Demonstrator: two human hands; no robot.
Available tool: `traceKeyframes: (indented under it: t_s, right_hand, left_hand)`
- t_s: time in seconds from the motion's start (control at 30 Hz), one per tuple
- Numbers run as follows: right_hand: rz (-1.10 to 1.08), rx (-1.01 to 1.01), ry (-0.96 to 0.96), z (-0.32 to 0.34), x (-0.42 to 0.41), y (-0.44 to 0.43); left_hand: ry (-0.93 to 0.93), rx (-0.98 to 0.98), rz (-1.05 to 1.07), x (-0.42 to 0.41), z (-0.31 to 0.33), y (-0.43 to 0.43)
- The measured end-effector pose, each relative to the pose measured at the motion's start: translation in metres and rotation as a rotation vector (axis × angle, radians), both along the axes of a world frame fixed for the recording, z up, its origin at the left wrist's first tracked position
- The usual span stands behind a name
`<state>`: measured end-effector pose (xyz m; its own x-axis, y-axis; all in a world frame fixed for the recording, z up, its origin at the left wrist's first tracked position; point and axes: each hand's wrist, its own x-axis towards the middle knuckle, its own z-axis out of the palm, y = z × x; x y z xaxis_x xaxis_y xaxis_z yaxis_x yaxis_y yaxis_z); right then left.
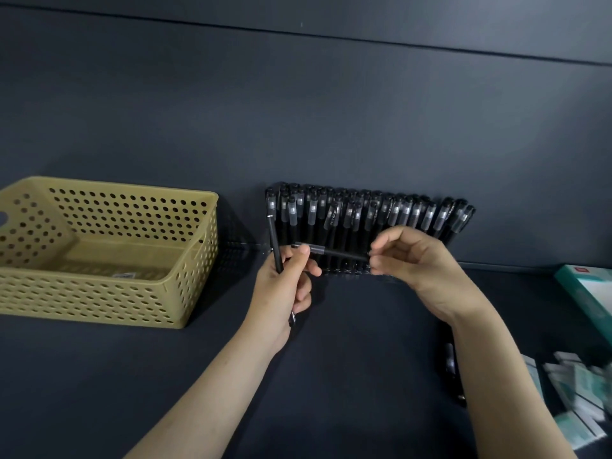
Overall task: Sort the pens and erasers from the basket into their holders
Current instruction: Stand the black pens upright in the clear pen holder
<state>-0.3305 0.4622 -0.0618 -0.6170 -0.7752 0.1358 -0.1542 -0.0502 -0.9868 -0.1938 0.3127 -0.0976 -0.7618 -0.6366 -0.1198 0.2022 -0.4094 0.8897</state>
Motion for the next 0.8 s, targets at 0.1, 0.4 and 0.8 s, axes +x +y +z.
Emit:
traceKeyframes:
  t_s: [0.1,0.4,0.8]
  right_hand:
    - [0.066,0.139,0.066,0.001,0.001,0.003]
    - [0.034,0.15,0.266,-0.005,0.015,-0.013]
    - [-0.582,-0.244,0.481,-0.002,-0.003,-0.002]
  left_hand:
    - [-0.016,-0.05,0.007,0.001,0.001,-0.001]
    - [-0.083,-0.244,-0.068,0.004,0.004,0.009]
    - [-0.05,0.011,-0.19,0.0,0.002,0.008]
